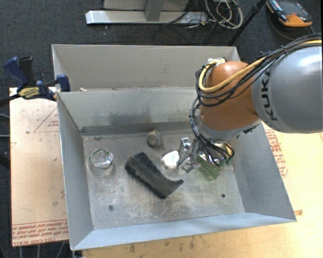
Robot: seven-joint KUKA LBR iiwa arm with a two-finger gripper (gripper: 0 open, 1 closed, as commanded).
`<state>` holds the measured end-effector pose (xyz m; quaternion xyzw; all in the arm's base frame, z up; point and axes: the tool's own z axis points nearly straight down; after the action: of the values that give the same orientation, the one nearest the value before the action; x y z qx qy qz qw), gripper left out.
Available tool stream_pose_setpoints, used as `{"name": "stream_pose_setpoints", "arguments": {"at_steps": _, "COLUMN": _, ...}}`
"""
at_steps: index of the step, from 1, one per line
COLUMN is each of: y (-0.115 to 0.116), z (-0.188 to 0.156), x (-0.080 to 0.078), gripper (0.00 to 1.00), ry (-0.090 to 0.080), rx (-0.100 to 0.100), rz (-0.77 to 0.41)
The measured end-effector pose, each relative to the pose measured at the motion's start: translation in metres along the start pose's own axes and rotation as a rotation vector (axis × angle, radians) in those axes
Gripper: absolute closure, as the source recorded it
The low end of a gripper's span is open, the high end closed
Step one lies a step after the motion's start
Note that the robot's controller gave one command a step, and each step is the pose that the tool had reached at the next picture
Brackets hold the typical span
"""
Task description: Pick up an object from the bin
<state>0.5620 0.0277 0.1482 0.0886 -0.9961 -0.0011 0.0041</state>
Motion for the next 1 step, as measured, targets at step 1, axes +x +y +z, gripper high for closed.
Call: {"name": "stream_pose_setpoints", "arguments": {"at_steps": 1, "y": -0.0171, "z": -0.0019, "x": 0.0176, "gripper": 1.00, "ry": -0.008, "rx": 0.002, "rz": -0.015}}
